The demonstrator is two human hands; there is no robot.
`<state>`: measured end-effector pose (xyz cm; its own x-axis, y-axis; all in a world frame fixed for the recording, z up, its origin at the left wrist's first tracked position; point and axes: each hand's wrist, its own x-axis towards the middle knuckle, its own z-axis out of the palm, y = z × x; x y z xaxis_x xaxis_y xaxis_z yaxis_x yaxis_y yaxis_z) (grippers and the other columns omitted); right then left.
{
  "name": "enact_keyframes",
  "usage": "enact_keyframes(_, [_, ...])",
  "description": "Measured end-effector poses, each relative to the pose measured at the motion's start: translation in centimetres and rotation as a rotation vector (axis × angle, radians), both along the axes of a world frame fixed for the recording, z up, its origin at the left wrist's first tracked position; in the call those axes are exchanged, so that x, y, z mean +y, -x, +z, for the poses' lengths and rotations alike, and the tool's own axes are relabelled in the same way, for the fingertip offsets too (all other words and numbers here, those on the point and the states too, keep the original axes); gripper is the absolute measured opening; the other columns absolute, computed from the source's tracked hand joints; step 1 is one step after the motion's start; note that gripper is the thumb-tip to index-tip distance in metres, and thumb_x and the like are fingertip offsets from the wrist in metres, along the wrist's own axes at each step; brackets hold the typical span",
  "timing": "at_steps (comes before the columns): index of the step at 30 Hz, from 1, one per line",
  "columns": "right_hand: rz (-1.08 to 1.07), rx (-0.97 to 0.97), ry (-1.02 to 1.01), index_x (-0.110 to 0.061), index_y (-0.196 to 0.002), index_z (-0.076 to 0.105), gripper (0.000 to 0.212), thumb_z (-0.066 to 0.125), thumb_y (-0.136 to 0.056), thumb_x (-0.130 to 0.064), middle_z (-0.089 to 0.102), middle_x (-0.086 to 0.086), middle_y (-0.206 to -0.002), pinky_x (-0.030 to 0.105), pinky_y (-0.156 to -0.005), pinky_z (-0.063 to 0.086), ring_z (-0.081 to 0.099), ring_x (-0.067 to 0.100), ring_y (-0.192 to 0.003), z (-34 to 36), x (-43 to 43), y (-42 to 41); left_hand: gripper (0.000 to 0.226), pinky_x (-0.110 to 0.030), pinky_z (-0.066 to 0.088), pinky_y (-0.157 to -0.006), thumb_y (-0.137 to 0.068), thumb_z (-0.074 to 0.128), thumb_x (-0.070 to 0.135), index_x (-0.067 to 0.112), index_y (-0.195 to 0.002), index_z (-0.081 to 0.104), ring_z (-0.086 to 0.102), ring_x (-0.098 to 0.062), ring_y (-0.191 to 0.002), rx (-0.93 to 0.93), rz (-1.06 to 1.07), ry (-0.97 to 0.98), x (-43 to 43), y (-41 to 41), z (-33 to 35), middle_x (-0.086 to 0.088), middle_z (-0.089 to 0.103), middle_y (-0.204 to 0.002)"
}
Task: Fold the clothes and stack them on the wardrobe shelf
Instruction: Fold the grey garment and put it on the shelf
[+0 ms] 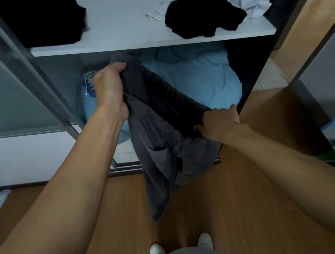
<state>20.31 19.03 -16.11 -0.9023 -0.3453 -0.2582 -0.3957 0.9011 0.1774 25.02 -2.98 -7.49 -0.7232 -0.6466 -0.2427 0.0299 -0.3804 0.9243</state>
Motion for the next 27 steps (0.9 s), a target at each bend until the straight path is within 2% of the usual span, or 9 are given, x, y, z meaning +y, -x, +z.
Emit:
enact_keyframes(3, [0.071,-0.105,0.249,-0.027,-0.135,0.055,0.046,0.049,-0.096,-0.051,0.053,0.005,-0.128,0.042,-0.097,0.039,0.056,0.026,-0.114,-0.5,0.1,-0.3,0.010,-0.034,0.058,-0.070,-0.085,0.065,0.009,0.006,-0.088,0.074,0.069,-0.022,-0.074,0.040,-0.051,-0.077,0.9,0.3,0.1,-0.010,0.072,-0.081])
enact_keyframes(5, [0.066,-0.170,0.472,-0.029,-0.142,0.052,0.046,0.052,-0.097,-0.038,0.045,0.008,-0.142,0.040,-0.097,0.046,0.052,0.026,-0.123,-1.3,0.2,-0.6,0.013,-0.035,0.059,-0.073,-0.085,0.065,0.010,0.005,-0.094,0.074,0.069,-0.024,-0.080,0.036,-0.066,-0.104,1.4,0.4,0.3,-0.011,0.073,-0.087])
enact_keyframes(8, [-0.184,-0.105,0.763,-0.019,-0.138,0.053,0.045,0.057,-0.095,-0.034,0.051,0.010,-0.135,0.040,-0.097,0.049,0.056,0.027,-0.119,-3.5,0.5,-0.5,0.021,-0.036,0.061,-0.078,-0.086,0.066,0.013,0.005,-0.103,0.075,0.072,-0.026,-0.088,0.025,-0.100,-0.139,2.2,0.3,0.8,-0.012,0.076,-0.097])
enact_keyframes(10, [-0.477,-0.282,0.912,-0.013,-0.140,0.045,0.059,0.060,-0.094,-0.046,0.053,0.010,-0.135,0.042,-0.099,0.049,0.056,0.028,-0.120,-4.8,0.4,-0.3,0.022,-0.032,0.061,-0.072,-0.086,0.066,0.014,0.004,-0.104,0.075,0.073,-0.024,-0.081,0.022,-0.134,-0.157,2.6,0.1,1.0,-0.012,0.076,-0.092])
enact_keyframes(13, [-0.853,-0.680,1.145,-0.015,-0.144,0.040,0.074,0.055,-0.091,-0.064,0.054,0.006,-0.131,0.039,-0.087,0.052,0.059,0.026,-0.107,-5.9,-0.5,-0.2,0.019,-0.031,0.059,-0.066,-0.085,0.065,0.015,0.004,-0.097,0.076,0.071,-0.023,-0.069,0.013,-0.195,-0.169,3.2,-0.3,1.2,-0.012,0.075,-0.082])
enact_keyframes(17, [-1.034,-0.840,1.304,-0.016,-0.130,0.050,0.078,0.048,-0.084,-0.079,0.061,0.009,-0.110,0.037,-0.070,0.052,0.061,0.025,-0.092,-6.2,-2.0,0.5,0.018,-0.037,0.058,-0.078,-0.082,0.066,0.016,0.006,-0.092,0.076,0.070,-0.026,-0.078,0.009,-0.272,-0.181,3.0,-1.0,1.1,-0.011,0.074,-0.084])
enact_keyframes(21, [-0.996,-0.885,1.325,-0.016,-0.095,0.055,0.067,0.054,-0.078,-0.081,0.063,0.005,-0.095,0.032,-0.060,0.054,0.062,0.023,-0.087,-4.9,-3.7,2.2,0.022,-0.042,0.055,-0.087,-0.077,0.065,0.014,0.006,-0.095,0.073,0.069,-0.029,-0.085,-0.004,-0.328,-0.211,2.7,-1.6,1.0,-0.014,0.072,-0.091])
enact_keyframes(24, [-0.912,-0.807,1.191,-0.018,-0.095,0.054,0.035,0.066,-0.088,-0.049,0.058,0.005,-0.087,0.030,-0.060,0.049,0.060,0.021,-0.078,-4.0,-5.0,3.1,0.016,-0.040,0.054,-0.084,-0.079,0.063,0.012,0.007,-0.090,0.073,0.067,-0.029,-0.083,-0.013,-0.369,-0.206,2.6,-2.3,0.9,-0.012,0.071,-0.085])
enact_keyframes(27, [-0.894,-0.760,1.044,-0.012,-0.087,0.054,0.012,0.056,-0.097,-0.018,0.055,0.007,-0.080,0.031,-0.054,0.046,0.053,0.019,-0.065,-4.5,-5.2,3.5,0.015,-0.039,0.054,-0.086,-0.081,0.061,0.010,0.007,-0.089,0.073,0.067,-0.028,-0.085,0.004,-0.363,-0.217,2.2,-3.0,0.9,-0.011,0.071,-0.085])
